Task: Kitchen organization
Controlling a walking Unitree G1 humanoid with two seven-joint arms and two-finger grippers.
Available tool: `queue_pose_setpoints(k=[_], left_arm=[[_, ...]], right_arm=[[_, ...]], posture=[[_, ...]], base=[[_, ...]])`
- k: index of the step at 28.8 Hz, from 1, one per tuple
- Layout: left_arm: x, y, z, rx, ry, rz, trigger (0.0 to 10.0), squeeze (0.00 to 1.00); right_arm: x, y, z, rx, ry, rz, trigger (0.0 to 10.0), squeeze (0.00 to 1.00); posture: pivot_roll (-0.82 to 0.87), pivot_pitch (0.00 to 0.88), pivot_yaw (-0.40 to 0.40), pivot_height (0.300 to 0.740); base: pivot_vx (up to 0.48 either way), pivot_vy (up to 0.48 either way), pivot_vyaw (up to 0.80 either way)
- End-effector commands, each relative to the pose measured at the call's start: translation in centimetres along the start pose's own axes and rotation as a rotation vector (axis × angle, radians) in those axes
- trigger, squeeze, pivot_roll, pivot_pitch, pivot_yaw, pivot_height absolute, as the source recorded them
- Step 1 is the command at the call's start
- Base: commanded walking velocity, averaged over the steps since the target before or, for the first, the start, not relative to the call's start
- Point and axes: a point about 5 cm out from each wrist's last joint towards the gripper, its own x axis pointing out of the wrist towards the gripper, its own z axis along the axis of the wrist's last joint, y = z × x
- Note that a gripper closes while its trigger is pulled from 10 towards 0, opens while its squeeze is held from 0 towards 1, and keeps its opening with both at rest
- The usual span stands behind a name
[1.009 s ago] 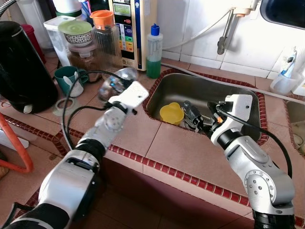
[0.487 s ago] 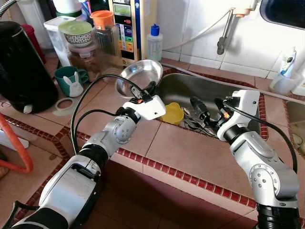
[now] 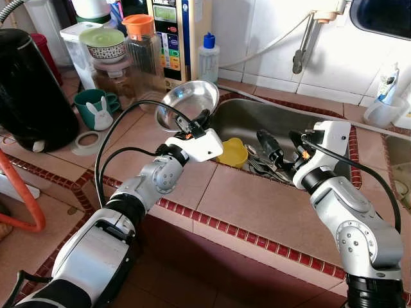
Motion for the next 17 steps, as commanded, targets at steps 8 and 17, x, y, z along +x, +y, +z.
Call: queue_pose_setpoints(k=[8, 17], left_arm=[[0.0, 0.1, 0.2, 0.008, -0.017, 0.01, 0.0, 0.0], [-1.0, -2.3, 2.8, 0.122, -0.288, -0.093, 0.0, 0.0]], right_arm=[[0.0, -0.1, 0.3, -0.007, -0.008, 0.001, 10.0, 0.0], [3.0, -3.8, 6.0, 0.113, -0.195, -0.057, 10.0, 0.0]], posture=[[-0.04, 0.0, 0.029, 0.74], [-0.02, 0.0, 0.024, 0.74]], base=[[0.0, 0.0, 0.0], [0.0, 0.0, 0.0]])
